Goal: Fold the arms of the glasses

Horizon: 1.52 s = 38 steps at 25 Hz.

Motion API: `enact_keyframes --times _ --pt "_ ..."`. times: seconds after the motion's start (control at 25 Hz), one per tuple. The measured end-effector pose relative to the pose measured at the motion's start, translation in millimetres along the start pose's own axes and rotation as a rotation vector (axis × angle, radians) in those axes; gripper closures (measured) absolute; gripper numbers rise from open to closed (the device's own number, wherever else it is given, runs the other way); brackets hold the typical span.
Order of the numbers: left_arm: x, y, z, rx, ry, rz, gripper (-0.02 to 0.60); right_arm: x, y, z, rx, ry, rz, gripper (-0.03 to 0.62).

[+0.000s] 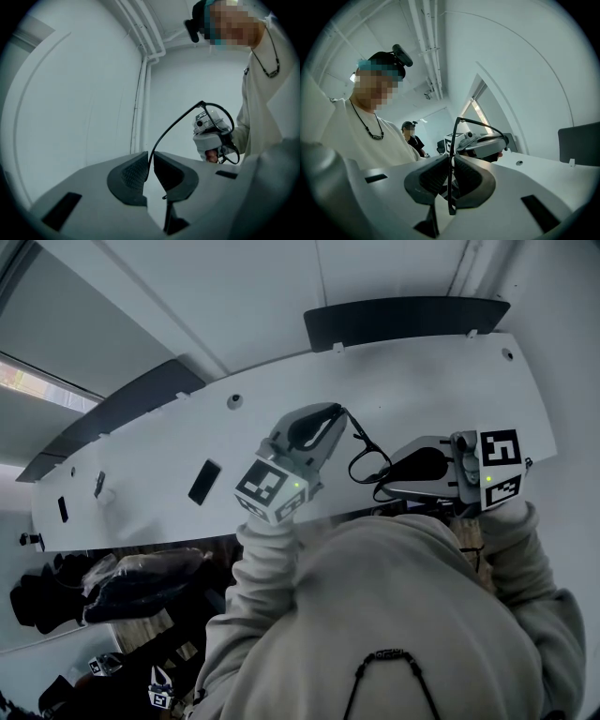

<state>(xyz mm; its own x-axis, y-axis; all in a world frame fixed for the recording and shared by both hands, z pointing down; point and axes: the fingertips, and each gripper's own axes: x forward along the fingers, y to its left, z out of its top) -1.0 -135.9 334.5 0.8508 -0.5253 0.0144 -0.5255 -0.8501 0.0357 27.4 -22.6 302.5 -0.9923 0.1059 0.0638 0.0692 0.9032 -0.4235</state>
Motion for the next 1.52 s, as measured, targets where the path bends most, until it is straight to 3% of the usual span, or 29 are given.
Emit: enact_keyframes --times 0.52,0.76,1.52 --pt "12 -19 -2 -0.073 -0.014 -0.029 0.555 -18 -1 16 -0.063 -0.032 -0.013 0.54" --pt "7 -34 7 -0.169 -0.087 -0.064 0.561 -19 6 32 -0.154 -0.055 -0.013 0.54" --pt "-21 -52 30 -0.297 -0.211 -0.113 0.563 6 9 58 -0.245 -0.116 0.08 0.542"
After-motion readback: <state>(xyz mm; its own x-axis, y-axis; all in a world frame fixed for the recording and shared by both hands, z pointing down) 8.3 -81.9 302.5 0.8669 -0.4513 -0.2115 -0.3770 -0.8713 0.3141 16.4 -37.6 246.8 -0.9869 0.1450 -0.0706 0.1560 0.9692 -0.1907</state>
